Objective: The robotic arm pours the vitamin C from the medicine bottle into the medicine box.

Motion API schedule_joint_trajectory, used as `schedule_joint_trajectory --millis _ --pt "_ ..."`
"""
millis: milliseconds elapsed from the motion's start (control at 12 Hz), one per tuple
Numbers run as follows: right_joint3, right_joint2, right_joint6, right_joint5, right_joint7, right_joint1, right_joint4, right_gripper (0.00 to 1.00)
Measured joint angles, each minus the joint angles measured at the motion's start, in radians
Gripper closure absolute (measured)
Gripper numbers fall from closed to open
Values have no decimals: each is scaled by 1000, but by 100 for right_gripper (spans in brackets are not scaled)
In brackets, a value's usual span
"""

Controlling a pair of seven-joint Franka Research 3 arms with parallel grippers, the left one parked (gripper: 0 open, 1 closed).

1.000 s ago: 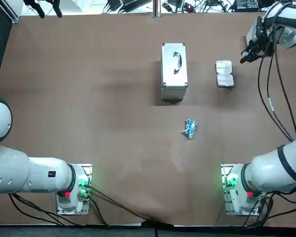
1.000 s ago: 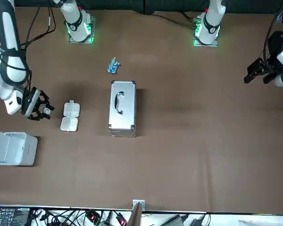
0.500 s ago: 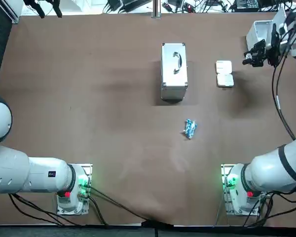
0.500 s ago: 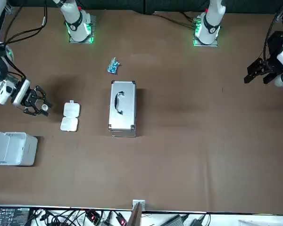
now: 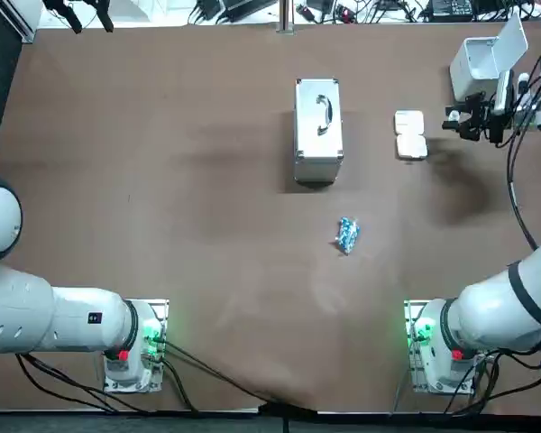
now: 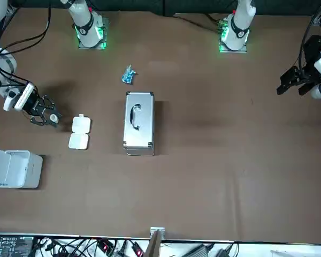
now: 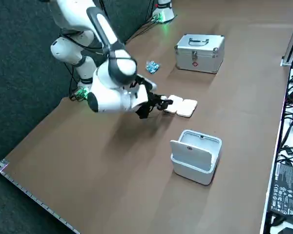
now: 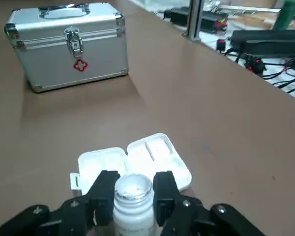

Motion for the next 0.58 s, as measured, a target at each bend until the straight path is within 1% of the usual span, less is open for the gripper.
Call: schedule_joint_trajectory --millis 83,167,417,583 --pt "-11 30 -29 39 -37 -7 0 58" --pt "-20 88 -66 113 -91 -31 3 58" --pt "-22 170 -113 212 -137 -60 25 58" --pt "-22 212 -125 265 -145 -64 48 58"
